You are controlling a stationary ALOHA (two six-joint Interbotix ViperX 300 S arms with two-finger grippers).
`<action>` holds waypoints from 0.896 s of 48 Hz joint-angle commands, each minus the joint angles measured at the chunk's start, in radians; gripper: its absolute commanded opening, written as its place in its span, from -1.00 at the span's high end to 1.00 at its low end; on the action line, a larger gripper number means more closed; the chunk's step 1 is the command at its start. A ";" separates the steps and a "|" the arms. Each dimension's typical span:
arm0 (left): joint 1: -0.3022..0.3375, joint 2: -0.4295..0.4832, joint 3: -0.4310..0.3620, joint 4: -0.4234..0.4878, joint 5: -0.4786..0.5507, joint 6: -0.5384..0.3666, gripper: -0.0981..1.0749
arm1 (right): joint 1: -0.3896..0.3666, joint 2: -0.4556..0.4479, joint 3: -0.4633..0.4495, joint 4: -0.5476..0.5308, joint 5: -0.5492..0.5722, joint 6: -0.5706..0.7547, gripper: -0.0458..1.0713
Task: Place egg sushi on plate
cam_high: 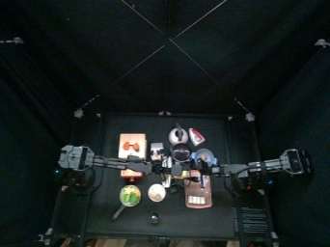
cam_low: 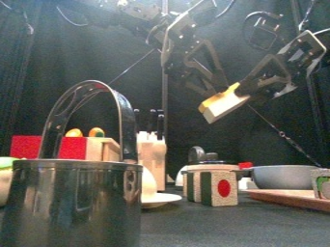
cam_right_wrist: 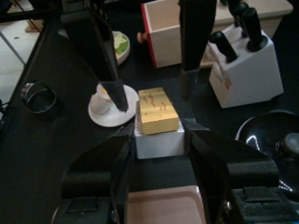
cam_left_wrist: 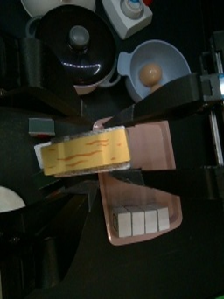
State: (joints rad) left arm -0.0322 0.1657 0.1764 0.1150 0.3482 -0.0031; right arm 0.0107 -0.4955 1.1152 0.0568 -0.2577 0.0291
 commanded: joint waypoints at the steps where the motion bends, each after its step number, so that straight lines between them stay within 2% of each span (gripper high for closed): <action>1: 0.002 -0.066 0.012 0.003 -0.029 -0.002 -0.69 | 0.009 -0.037 0.000 0.018 0.011 0.002 -0.13; 14: 0.002 -0.170 0.204 0.005 -0.212 0.002 -0.69 | 0.041 -0.155 0.064 0.123 0.133 0.000 -0.13; 20: 0.002 -0.215 0.299 0.002 -0.293 0.002 -0.69 | 0.043 -0.170 0.094 0.184 0.190 0.000 -0.13; 32: 0.002 -0.278 0.437 -0.002 -0.420 0.003 -0.69 | 0.037 -0.100 0.107 0.202 0.222 0.000 -0.14; 43: 0.002 -0.316 0.502 -0.003 -0.442 0.002 -0.69 | 0.020 -0.009 0.107 0.207 0.221 0.000 -0.14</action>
State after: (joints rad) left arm -0.0322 -0.1197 0.6765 0.1150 -0.0782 0.0000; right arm 0.0368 -0.5308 1.2333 0.2623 -0.0322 0.0307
